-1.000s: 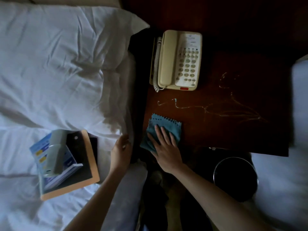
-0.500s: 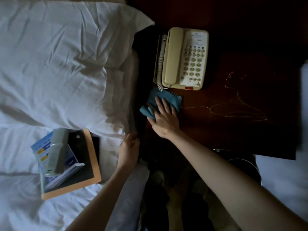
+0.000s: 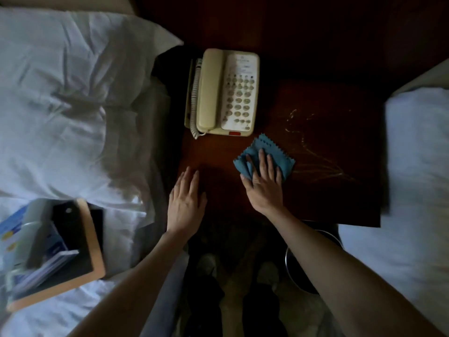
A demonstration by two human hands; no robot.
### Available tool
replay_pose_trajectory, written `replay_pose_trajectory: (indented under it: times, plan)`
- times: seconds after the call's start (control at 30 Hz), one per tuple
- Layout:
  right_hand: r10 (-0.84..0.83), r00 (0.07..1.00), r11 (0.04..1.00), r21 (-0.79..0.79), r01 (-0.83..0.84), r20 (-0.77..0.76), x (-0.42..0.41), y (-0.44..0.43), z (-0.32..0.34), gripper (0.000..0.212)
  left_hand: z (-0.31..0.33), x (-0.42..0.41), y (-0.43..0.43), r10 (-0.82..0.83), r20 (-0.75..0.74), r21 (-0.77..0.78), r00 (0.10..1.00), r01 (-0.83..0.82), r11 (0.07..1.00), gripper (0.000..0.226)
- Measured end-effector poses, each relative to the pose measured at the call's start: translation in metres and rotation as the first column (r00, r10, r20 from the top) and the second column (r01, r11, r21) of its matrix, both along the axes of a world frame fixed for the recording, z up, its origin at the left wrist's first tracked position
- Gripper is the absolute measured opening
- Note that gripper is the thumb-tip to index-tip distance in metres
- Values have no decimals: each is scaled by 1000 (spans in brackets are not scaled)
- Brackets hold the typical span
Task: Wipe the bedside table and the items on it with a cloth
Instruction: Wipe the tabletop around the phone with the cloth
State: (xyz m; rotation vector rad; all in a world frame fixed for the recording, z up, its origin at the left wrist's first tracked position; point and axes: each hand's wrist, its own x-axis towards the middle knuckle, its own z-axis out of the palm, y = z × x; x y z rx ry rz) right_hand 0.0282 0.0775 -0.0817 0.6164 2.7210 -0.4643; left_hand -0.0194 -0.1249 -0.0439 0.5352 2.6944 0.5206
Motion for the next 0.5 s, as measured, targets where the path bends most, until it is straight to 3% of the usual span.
replay_pose_trajectory:
  times: [0.23, 0.5]
  plan:
    - [-168, 986, 986, 8, 168, -5, 57, 67, -4, 61, -32, 6, 54, -141, -34, -125, 989, 136, 983, 66]
    - [-381, 924, 924, 28, 381, 11, 110, 137, -2, 59, -56, 14, 72, -77, -108, -206, 991, 53, 977, 65]
